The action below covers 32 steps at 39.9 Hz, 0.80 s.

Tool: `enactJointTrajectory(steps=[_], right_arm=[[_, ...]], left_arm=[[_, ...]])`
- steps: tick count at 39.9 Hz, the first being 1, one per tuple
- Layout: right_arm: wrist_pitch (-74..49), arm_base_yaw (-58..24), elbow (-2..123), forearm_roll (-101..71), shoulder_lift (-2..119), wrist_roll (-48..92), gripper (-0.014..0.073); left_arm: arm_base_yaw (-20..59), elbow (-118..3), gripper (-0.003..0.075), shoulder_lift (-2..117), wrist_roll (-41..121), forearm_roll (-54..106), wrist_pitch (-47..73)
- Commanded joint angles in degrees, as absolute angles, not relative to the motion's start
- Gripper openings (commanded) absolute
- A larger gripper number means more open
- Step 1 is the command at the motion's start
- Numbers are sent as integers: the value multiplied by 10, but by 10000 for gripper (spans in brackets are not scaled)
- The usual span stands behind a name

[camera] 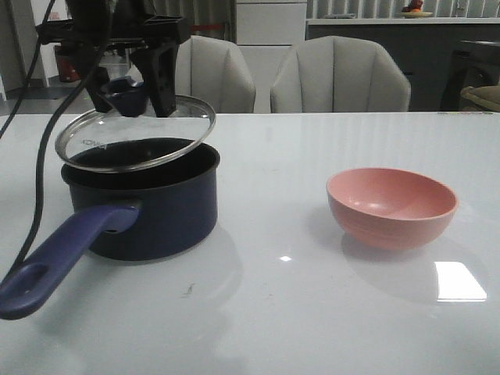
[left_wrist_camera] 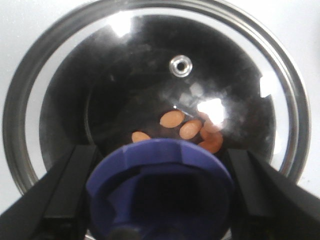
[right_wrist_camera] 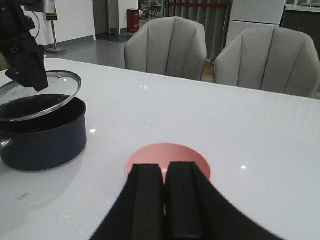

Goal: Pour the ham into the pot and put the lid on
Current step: 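Move the glass lid over the saucepan and lower it on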

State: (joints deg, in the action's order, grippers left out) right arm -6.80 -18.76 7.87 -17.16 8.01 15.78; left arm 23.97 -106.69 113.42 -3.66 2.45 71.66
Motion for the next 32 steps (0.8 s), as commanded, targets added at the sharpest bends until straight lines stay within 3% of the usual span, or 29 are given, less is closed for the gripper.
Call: enactJointTrajectory(steps=[1,32], right_arm=[[-24,-189,95,-175,85,162,157],[-24,-189,95,-175,85,162,157]], left_arm=[[250,-1078,237,1091,-34,15,728],[250,-1077,239,1116,-22,4,727]])
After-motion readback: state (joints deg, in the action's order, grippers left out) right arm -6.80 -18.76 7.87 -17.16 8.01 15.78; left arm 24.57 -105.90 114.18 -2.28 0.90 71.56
